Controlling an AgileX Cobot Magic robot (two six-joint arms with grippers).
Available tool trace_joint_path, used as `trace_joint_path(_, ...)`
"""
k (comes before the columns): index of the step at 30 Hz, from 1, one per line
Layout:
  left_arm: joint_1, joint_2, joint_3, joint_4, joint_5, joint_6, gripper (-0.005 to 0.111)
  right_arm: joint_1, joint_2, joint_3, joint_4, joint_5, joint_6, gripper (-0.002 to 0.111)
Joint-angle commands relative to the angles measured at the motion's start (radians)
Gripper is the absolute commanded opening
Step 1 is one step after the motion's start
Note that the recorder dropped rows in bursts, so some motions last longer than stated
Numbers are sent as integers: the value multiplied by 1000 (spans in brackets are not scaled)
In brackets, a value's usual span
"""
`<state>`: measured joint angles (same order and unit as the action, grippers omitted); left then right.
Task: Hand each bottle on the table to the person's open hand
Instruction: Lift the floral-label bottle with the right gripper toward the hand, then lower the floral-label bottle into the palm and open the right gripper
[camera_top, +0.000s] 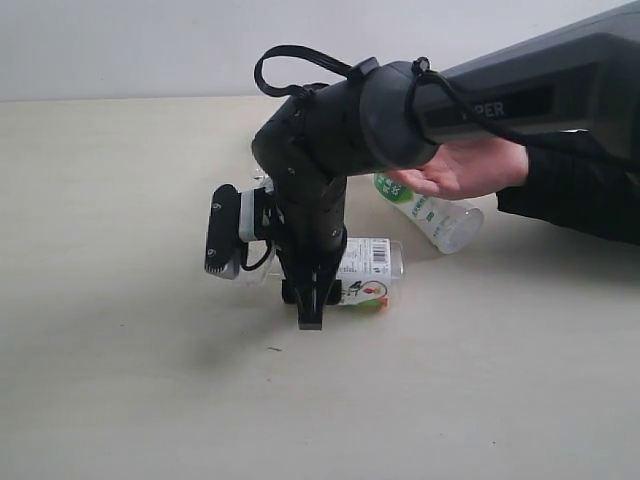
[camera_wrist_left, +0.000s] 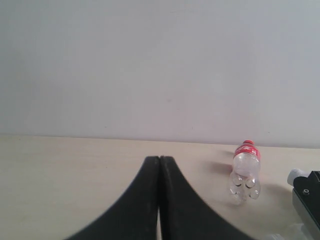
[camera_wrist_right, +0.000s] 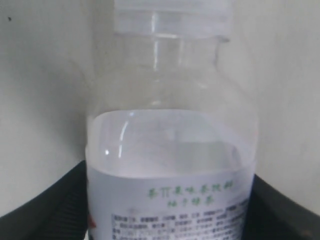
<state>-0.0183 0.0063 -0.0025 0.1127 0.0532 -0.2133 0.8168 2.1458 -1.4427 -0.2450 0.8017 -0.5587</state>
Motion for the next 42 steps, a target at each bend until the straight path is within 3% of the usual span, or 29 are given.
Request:
trace_joint_path(1,2,-6,3,3,-3,1,0,25,-57,-7,28,14,72,0)
trace_joint_path(14,2,-6,3,3,-3,1,0,35,-394,-1,218,35,389,0)
trace_joint_path(20,2,-6,3,3,-3,1,0,20,-602,100,86,52,567,0)
trace_joint_path(25,2,-6,3,3,-3,1,0,-225,-752,142,88,143,592,0)
trace_joint_path(30,2,-6,3,3,-3,1,0,-449,-729,142,188,203,559,0)
trace_joint_path(35,2,-6,3,3,-3,1,0,-491,-644,117,352,300,425,0)
trace_joint_path(42,2,-6,3,3,-3,1,0,-491,-541,66,371,266,447,0)
